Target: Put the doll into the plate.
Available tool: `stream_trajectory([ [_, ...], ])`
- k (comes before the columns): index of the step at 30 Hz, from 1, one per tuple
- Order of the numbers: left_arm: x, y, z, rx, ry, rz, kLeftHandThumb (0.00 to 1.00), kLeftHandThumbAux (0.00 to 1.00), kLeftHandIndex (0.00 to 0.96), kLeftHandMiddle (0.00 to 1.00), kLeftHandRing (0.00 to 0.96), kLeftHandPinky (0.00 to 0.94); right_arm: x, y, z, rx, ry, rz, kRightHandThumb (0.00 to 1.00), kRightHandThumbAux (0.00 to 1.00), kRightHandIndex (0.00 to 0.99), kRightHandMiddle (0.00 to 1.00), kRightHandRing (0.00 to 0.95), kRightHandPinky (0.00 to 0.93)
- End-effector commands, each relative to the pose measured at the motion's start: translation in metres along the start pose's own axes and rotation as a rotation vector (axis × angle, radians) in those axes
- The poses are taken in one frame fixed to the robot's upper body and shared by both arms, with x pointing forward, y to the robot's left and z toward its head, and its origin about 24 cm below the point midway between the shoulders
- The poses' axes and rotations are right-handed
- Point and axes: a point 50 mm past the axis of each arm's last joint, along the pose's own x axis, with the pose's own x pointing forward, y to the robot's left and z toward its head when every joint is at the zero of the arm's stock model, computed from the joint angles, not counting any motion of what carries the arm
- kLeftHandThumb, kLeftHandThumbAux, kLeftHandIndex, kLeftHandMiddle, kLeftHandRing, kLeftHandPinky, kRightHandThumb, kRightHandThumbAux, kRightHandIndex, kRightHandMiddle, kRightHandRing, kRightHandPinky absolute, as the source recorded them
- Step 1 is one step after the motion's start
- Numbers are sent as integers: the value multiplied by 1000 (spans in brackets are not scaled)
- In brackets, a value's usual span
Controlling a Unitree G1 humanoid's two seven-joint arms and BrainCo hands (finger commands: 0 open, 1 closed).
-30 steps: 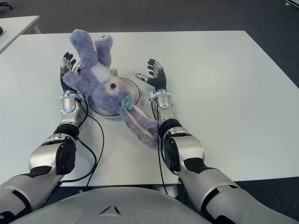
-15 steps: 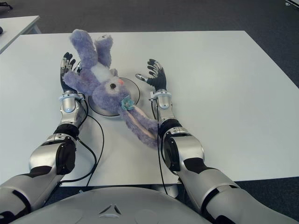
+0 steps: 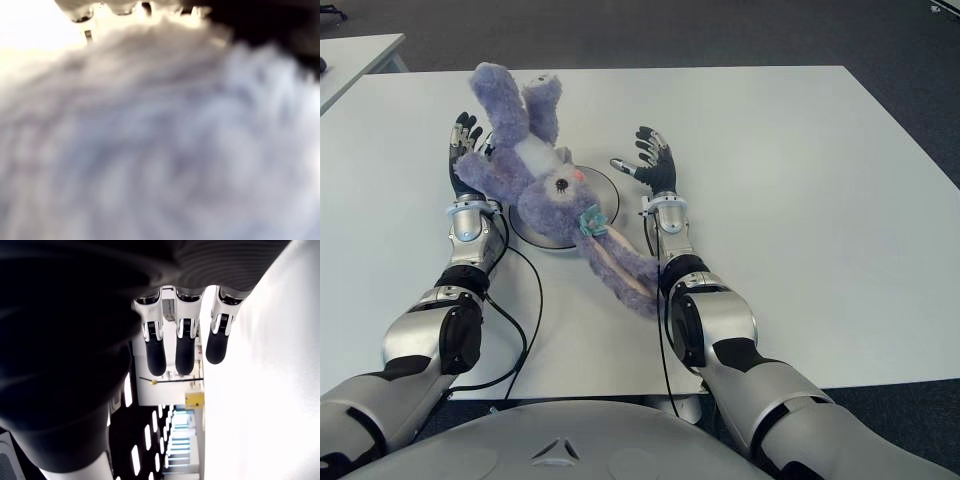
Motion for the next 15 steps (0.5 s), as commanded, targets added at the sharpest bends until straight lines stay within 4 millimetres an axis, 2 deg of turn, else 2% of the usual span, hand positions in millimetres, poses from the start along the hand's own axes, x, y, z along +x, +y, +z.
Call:
stream_trajectory([
  [1,-141,33,-112,61,576,76,0,655,55,93,85,119,-77,17,-96,61,452,-8,0,923,172,203,181,177],
  [15,-141,32,-113,62,577,78,0,643,53,85,78,102,-77,17,-96,58,455,-9,0,926,168,201,179,175],
])
